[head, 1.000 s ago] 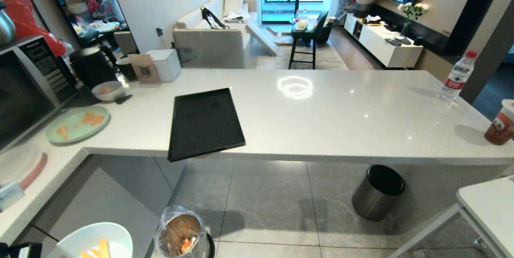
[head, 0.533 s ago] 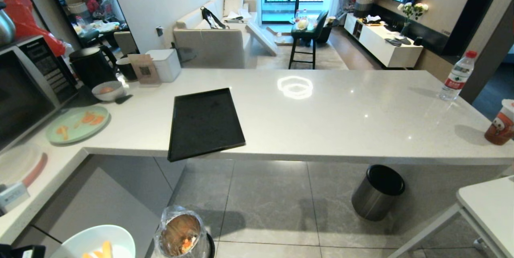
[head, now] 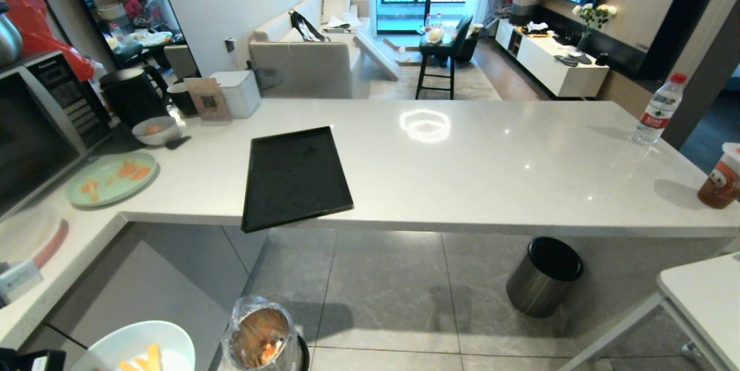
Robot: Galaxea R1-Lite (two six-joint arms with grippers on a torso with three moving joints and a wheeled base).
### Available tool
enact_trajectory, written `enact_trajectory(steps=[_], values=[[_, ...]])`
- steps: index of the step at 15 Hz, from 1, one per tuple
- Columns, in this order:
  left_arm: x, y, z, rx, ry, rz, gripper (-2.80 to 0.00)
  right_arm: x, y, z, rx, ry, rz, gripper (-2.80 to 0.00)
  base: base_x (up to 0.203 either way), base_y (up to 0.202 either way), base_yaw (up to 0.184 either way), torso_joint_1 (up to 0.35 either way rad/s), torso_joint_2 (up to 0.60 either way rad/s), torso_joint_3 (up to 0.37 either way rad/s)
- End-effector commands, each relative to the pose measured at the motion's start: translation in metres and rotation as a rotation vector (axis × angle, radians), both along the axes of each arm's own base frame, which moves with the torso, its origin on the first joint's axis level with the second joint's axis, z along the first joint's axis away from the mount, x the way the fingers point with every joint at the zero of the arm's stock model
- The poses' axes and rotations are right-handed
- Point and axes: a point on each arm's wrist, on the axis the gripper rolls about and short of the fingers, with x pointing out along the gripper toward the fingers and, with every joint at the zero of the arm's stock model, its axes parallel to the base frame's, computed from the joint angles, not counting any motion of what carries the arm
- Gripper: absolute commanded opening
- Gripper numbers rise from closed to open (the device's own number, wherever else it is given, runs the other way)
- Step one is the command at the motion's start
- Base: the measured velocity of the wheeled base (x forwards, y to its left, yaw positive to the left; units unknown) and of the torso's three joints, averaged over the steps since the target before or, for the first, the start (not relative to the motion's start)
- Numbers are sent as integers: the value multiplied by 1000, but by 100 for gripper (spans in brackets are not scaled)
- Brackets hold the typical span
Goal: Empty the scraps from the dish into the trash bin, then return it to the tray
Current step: Move the bowl over the trash can
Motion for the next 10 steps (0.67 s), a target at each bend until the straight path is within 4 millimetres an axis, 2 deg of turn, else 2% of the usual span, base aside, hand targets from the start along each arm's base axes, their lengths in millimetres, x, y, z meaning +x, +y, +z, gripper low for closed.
enact_trajectory(steps=[1,4,10], values=[[0,0,-1,-2,9,1,-280,0,0,0,1,1,0,-280,0,0,0,0,0,0],[1,0,1,-1,3,1,-280,0,0,0,1,0,0,-280,0,0,0,-35,81,51],[1,0,1,-3,-2,2,-280,0,0,0,1,1,0,-280,0,0,0,-125,325,189]])
